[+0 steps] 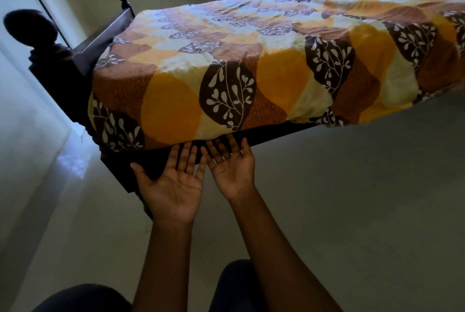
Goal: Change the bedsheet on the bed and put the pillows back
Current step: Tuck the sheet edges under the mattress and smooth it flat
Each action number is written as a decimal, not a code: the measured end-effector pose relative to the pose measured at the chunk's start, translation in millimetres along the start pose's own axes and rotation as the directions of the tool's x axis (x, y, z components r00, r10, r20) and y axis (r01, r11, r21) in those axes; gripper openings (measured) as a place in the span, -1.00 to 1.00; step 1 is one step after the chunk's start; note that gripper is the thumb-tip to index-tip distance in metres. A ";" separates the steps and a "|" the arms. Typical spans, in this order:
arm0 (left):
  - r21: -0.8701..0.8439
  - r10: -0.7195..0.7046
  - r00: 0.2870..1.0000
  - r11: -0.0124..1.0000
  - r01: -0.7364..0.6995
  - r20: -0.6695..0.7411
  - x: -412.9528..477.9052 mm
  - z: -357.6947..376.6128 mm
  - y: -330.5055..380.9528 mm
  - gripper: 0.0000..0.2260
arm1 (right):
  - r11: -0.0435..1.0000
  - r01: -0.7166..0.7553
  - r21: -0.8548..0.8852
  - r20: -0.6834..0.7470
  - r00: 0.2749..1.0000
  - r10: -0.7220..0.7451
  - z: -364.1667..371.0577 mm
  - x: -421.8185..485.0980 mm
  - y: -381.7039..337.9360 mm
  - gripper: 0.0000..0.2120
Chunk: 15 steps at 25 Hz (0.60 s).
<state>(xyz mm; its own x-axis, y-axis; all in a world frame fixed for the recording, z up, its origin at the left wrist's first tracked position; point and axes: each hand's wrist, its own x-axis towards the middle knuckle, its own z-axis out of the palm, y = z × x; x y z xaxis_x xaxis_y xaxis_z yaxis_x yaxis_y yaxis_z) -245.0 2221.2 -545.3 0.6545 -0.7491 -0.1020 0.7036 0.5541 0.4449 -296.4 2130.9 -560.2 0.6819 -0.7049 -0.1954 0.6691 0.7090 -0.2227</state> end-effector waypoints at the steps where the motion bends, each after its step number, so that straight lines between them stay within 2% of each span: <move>1: -0.004 -0.008 0.999 1.000 0.008 0.037 1.7 -4.3 3.2 -0.17 | 1.000 0.006 0.014 0.020 1.000 -0.007 2.8 1.0 0.2 -0.54; 4: -0.001 -0.007 0.995 1.000 0.007 0.096 4.4 -14.7 4.9 -0.06 | 0.998 0.019 0.061 0.089 0.996 -0.025 7.7 2.1 1.3 -0.53; 6: -0.015 0.002 0.994 1.000 0.000 0.110 6.4 -14.8 2.5 -0.16 | 0.994 0.024 0.103 0.118 0.992 -0.036 18.2 7.5 -2.0 -0.54; 8: 0.006 0.020 0.998 1.000 -0.020 0.054 9.1 -13.6 -1.7 -0.36 | 0.994 0.056 0.096 0.066 0.996 -0.063 30.3 16.1 -6.2 -0.57; 10: 0.124 0.044 0.995 0.992 -0.032 -0.095 11.9 -14.1 -11.0 -0.62 | 0.993 0.090 -0.076 -0.051 0.994 -0.094 28.1 13.1 -12.9 -0.61; 12: 0.266 0.031 0.978 0.964 0.026 -0.206 15.3 -13.7 -29.7 -0.71 | 0.946 0.079 -0.314 -0.138 0.982 -0.127 8.3 -1.4 -24.9 -0.68; 15: 0.430 -0.075 0.976 0.889 0.158 -0.205 13.7 -5.6 -65.7 -0.75 | 0.830 0.070 -0.554 -0.219 0.949 -0.226 -26.3 -28.4 -58.2 -0.79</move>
<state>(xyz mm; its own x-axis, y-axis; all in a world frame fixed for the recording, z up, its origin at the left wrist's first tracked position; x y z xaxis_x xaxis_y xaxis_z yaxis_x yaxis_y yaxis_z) -280.7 2176.5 -580.9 0.6430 -0.6980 -0.3150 0.6097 0.2177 0.7622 -362.5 2109.1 -566.8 0.4313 -0.8340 -0.3441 0.4390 0.5272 -0.7275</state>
